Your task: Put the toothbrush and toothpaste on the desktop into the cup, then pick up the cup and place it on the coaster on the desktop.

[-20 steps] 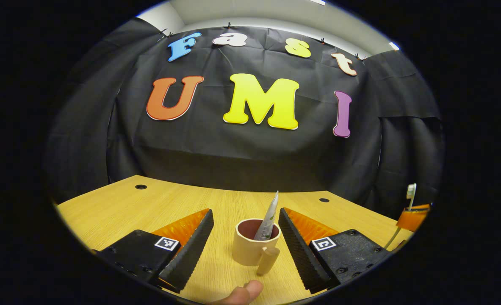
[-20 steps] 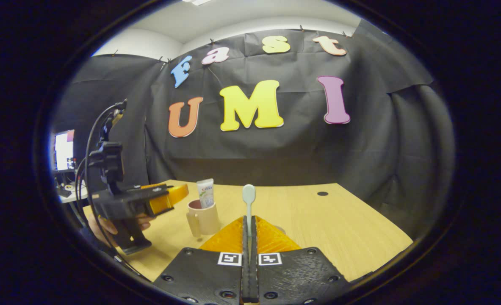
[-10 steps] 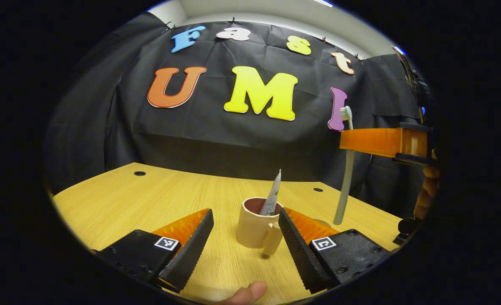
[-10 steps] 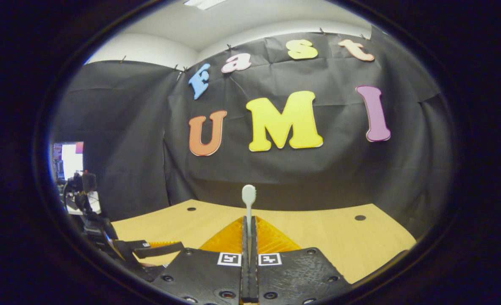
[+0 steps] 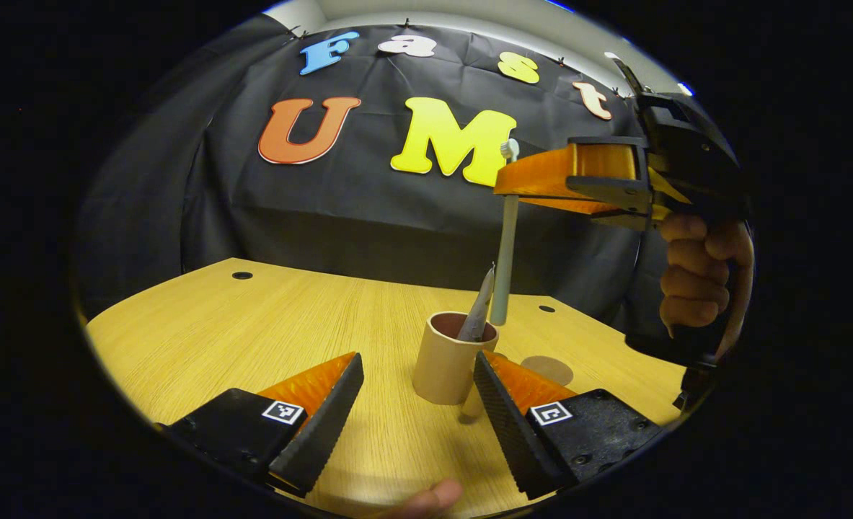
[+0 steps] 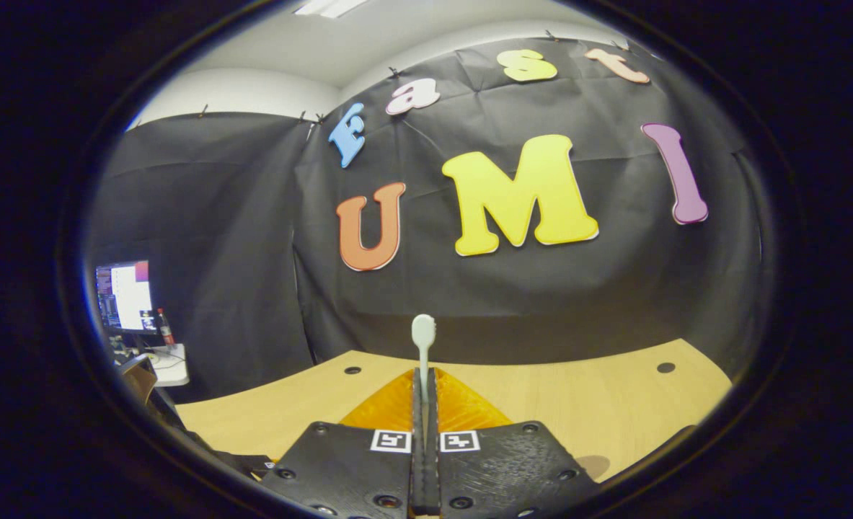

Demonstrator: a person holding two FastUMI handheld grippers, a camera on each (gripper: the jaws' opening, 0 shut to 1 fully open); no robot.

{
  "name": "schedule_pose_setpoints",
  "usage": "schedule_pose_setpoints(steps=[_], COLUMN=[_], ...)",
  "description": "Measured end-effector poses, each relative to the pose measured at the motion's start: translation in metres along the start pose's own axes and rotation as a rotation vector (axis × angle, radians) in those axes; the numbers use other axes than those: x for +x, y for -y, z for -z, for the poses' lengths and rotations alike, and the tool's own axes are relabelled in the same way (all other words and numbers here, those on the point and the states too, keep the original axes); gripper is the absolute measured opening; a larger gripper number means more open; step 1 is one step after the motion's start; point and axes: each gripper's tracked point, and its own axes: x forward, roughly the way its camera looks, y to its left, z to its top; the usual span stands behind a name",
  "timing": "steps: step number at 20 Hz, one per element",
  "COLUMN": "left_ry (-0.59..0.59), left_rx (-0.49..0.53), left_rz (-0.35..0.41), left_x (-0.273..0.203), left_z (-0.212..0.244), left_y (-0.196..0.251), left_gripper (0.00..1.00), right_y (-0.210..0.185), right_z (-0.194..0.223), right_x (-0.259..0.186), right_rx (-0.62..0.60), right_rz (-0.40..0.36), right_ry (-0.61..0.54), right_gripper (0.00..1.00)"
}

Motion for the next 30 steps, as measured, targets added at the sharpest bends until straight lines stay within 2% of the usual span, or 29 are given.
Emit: schedule_pose_setpoints(steps=[4, 10, 18, 21, 22, 24, 25, 26, 30], left_ry=[0.091, 0.185, 0.159, 0.149, 0.147, 0.145, 0.146, 0.145, 0.128], left_rx=[0.044, 0.141, 0.092, 0.069, 0.07, 0.077, 0.076, 0.071, 0.038], left_rz=[-0.003, -0.004, -0.034, -0.035, -0.04, -0.044, -0.045, -0.044, -0.035], left_x=[-0.014, -0.027, -0.027, -0.029, -0.029, -0.03, -0.03, -0.029, -0.027], left_z=[-0.024, -0.046, -0.036, -0.034, -0.034, -0.034, -0.034, -0.034, -0.029], left_y=[0.004, 0.013, -0.005, -0.008, -0.01, -0.012, -0.013, -0.012, -0.011], left_gripper=[0.98, 0.98, 0.97, 0.97, 0.97, 0.97, 0.97, 0.97, 0.97], right_y=[0.005, 0.012, 0.01, 0.007, 0.008, 0.007, 0.004, 0.007, 0.013], right_z=[0.002, 0.015, 0.021, 0.028, 0.028, 0.028, 0.025, 0.021, 0.009], right_x=[0.015, 0.023, 0.023, 0.024, 0.022, 0.018, 0.015, 0.013, 0.004], right_rx=[-0.033, 0.002, -0.005, 0.007, 0.012, 0.044, 0.064, 0.076, 0.066], right_rz=[0.026, 0.045, 0.052, 0.034, 0.035, 0.029, 0.024, 0.031, 0.047], right_ry=[0.024, -0.012, -0.035, -0.051, -0.063, -0.069, -0.066, -0.057, -0.031], right_gripper=[0.0, 0.0, 0.02, 0.05, 0.02, 0.08, 0.15, 0.29, 0.65])
